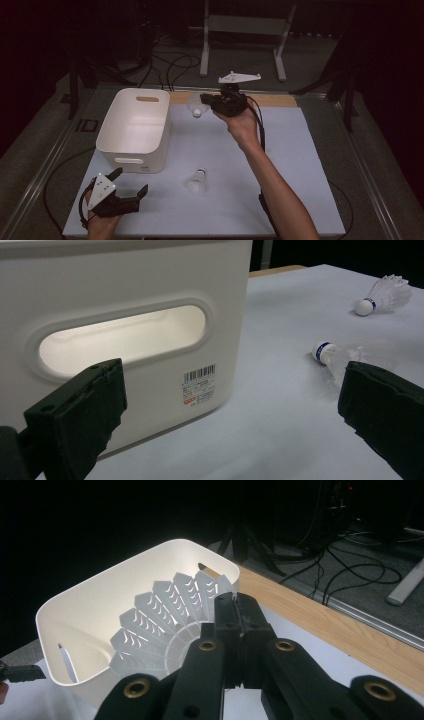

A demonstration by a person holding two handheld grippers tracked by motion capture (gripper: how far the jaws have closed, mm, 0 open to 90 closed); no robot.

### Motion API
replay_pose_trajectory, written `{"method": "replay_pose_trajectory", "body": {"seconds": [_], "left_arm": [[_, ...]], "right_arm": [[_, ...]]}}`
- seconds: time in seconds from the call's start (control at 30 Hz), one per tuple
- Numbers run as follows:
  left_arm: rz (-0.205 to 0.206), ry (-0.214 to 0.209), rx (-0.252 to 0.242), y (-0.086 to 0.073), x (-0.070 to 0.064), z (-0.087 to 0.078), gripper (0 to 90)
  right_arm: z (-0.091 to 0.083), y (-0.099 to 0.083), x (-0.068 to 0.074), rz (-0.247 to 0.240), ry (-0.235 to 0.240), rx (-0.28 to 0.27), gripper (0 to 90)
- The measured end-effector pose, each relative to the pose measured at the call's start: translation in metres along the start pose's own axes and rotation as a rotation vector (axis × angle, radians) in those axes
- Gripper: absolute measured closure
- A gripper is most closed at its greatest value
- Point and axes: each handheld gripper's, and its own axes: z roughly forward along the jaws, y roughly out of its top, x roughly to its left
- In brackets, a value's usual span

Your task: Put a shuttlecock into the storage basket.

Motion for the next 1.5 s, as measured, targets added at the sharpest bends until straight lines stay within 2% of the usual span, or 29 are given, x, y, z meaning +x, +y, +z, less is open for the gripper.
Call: {"method": "replay_pose_trajectory", "body": {"seconds": [1.07,1.5], "left_arm": [[-0.001,-0.002,0.001,0.0,0.0,0.001,0.0],[-0.002,-0.001,-0.003,0.0,0.001,0.0,0.0]], "right_arm": [[0.015,0.0,0.017,-0.015,0.038,-0.016,89.4],[0.025,0.002,0.031,-0.022,0.063,-0.022,89.4]]}}
